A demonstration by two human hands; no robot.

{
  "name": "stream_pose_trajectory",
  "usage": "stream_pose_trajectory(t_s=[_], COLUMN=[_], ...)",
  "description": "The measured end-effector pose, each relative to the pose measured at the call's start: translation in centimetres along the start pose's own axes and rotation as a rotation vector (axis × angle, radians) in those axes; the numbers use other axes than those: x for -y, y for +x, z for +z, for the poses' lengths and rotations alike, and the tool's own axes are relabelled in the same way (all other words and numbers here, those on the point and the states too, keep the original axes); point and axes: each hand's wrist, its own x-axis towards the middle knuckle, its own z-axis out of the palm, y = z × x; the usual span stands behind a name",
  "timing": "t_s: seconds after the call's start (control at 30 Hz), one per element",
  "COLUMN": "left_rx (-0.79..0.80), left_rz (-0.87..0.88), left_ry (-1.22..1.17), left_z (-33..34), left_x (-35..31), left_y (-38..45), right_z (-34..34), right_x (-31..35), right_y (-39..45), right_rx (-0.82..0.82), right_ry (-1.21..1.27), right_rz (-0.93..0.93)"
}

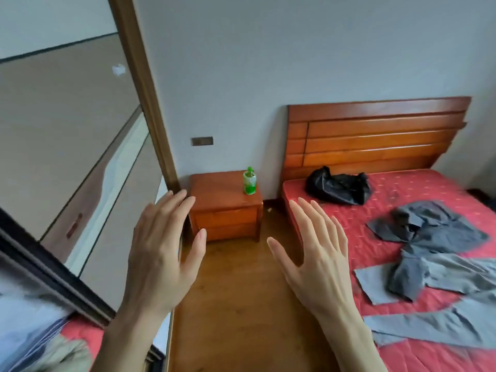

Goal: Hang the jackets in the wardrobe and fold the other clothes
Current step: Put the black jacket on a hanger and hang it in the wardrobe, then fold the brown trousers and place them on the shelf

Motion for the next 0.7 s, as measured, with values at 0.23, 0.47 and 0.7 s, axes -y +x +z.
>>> stream_pose_trajectory(t_s=[0.23, 0.47, 0.7], left_rx=[0.143, 0.229, 0.320], left_rz=[0.129, 0.235, 0.378], left_ry=[-0.196, -0.323, -0.441], left_z=[7.0, 14.0, 21.0], left_x=[-5.4, -10.6, -18.3], left_y=[1.7, 4.3, 7.8], right_z=[-3.6, -6.2, -8.1], right_x=[-6.0, -12.2, -19.2], right_y=[-3.3, -5.3, -5.6], right_rx=[-0.046, -0.082, -0.148], right_ry=[-0.141, -0.243, -0.326], right_rz=[0.241, 0.430, 0.580])
